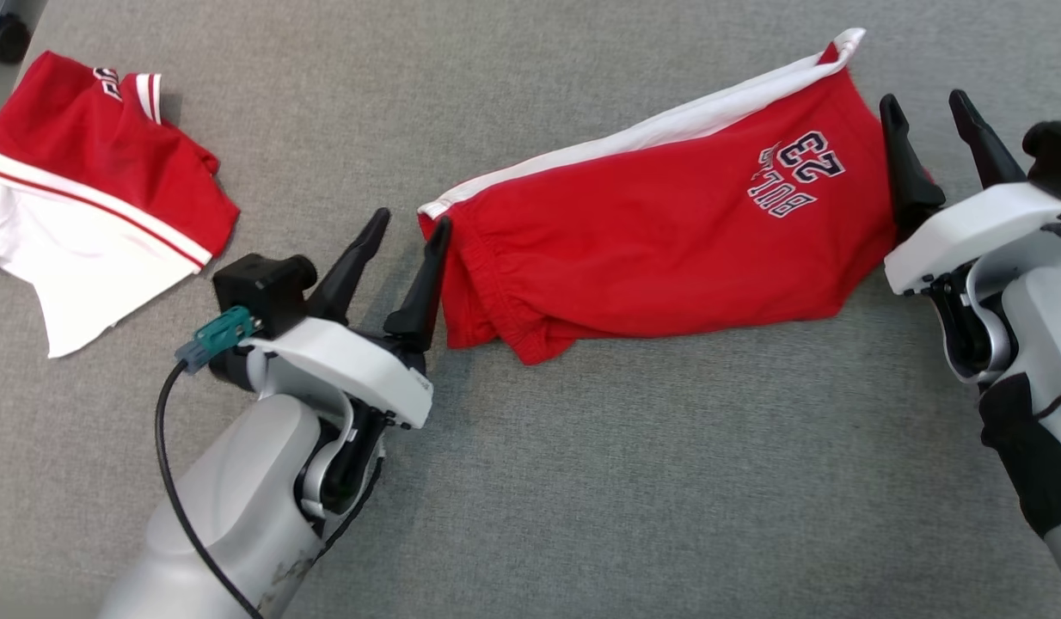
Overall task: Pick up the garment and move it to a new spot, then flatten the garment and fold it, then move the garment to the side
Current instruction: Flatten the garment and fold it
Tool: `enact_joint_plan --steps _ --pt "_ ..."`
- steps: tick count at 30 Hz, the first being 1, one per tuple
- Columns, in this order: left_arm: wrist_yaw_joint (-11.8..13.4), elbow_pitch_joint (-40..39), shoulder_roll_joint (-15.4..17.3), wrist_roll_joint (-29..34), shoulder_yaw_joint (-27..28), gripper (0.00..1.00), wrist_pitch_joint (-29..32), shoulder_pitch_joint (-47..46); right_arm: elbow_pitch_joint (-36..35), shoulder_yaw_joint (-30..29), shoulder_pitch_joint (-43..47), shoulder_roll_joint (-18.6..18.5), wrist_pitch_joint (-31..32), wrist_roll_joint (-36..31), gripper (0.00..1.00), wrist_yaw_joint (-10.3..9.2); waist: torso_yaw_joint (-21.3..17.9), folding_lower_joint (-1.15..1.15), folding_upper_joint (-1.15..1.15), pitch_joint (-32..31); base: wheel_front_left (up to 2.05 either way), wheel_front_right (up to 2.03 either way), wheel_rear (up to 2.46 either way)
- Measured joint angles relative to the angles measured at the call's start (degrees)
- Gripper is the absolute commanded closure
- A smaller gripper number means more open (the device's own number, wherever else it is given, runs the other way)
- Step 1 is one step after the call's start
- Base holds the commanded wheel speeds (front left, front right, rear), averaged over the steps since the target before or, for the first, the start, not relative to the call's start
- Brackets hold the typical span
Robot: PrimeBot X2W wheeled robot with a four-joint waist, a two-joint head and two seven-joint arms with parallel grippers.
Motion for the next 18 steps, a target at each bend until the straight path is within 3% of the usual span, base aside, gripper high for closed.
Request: enact_joint_plan --steps 10,18 --pt "8.34 -10.35 4.01 8.11 8.83 0.00 -0.51 8.09 -14.37 -11.44 13.32 3.77 -0.45 -7.99 0.00 0.00 -3.60 0.00 0.00 -4.40 0.00 0.00 0.00" --pt "8.82 -13.73 2.74 14.92 17.47 0.00 -0.51 15.39 -21.87 -15.47 20.78 7.24 -0.45 -13.12 0.00 0.00 -6.01 0.00 0.00 -6.66 0.00 0.00 0.00"
